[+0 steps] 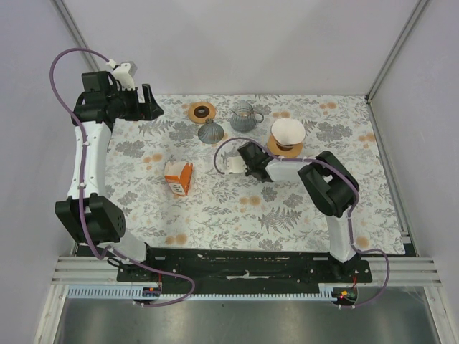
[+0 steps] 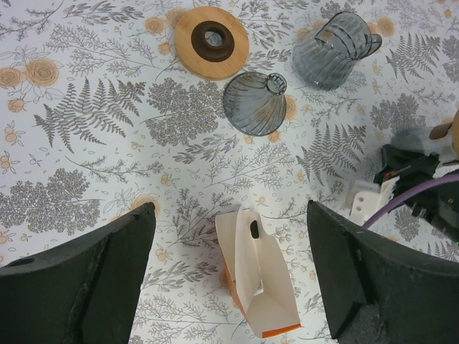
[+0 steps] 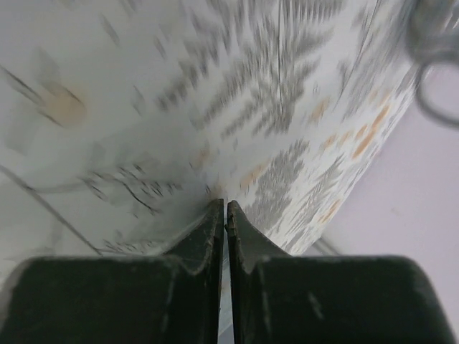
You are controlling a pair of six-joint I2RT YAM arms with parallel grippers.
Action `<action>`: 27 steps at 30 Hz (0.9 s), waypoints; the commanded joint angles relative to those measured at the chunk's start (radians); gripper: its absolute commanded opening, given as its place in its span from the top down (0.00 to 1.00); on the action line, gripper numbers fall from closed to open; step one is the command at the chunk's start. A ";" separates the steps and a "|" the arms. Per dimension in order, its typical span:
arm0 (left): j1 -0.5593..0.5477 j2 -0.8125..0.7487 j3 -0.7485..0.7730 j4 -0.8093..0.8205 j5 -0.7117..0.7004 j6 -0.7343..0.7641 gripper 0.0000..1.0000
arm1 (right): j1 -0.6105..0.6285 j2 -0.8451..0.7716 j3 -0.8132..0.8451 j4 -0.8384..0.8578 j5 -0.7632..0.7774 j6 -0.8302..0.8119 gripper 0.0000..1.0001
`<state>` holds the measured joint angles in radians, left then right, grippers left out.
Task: Place the coffee filter in the dripper
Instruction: Move the coffee server to the center of the board.
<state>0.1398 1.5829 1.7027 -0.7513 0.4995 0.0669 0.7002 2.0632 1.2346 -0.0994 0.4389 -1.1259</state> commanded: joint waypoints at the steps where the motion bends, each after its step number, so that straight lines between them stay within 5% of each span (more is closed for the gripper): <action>1: 0.004 -0.026 -0.008 0.044 -0.002 0.010 0.09 | -0.116 -0.075 -0.089 0.047 0.043 0.057 0.89; 9: -0.003 -0.003 -0.020 0.046 -0.015 0.010 0.09 | -0.290 -0.115 -0.182 0.129 0.041 0.107 0.90; 16: -0.086 0.015 -0.038 0.040 -0.084 0.054 0.12 | -0.300 -0.147 -0.136 0.107 -0.020 0.179 0.87; 22: -0.179 0.115 0.058 0.029 -0.217 0.117 0.13 | -0.268 -0.254 -0.077 0.101 -0.136 0.279 0.57; 27: -0.259 0.357 0.277 -0.003 -0.354 0.126 0.18 | -0.258 -0.324 0.025 0.007 -0.270 0.447 0.34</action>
<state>-0.0723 1.7794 1.8187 -0.7532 0.2703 0.1448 0.4347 1.8355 1.1522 -0.0593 0.3099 -0.8513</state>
